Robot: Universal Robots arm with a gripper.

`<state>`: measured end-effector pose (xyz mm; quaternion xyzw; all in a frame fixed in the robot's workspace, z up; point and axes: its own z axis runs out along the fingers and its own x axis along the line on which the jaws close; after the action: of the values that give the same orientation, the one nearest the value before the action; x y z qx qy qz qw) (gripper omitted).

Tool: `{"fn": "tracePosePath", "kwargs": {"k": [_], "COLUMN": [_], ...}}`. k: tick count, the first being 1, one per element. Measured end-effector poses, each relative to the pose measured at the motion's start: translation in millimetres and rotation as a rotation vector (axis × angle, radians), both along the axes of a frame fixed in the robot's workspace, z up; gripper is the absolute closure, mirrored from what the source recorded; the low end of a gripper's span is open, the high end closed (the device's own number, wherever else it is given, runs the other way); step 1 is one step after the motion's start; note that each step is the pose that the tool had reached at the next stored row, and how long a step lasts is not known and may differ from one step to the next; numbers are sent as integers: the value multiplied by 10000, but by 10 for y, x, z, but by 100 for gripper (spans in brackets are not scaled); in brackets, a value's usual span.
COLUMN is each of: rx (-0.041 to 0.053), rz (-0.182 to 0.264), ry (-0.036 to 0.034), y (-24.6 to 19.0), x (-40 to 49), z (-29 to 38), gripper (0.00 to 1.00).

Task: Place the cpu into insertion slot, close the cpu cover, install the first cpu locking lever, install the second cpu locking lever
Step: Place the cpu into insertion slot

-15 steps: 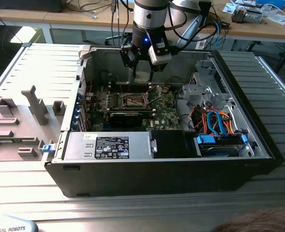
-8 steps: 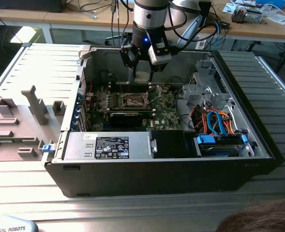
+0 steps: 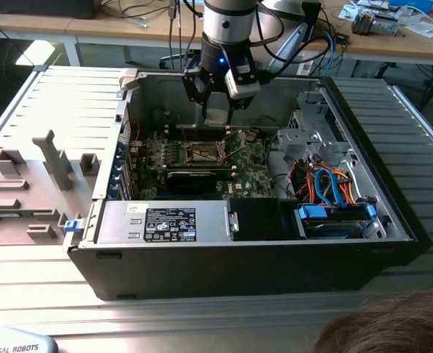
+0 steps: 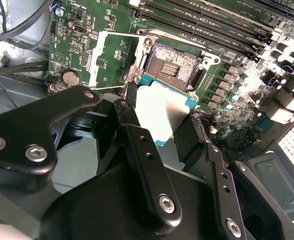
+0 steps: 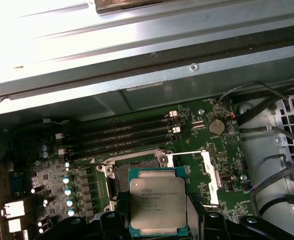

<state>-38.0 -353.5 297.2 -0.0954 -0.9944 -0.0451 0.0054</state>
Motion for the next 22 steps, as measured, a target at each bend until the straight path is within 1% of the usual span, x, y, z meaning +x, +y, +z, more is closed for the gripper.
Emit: {"fn": "tracePosePath", "kwargs": {"k": [22], "rx": [0], "rz": [-223], "ry": [0], "y": [0], "x": [0], "z": [-2], "gripper": [46]}}
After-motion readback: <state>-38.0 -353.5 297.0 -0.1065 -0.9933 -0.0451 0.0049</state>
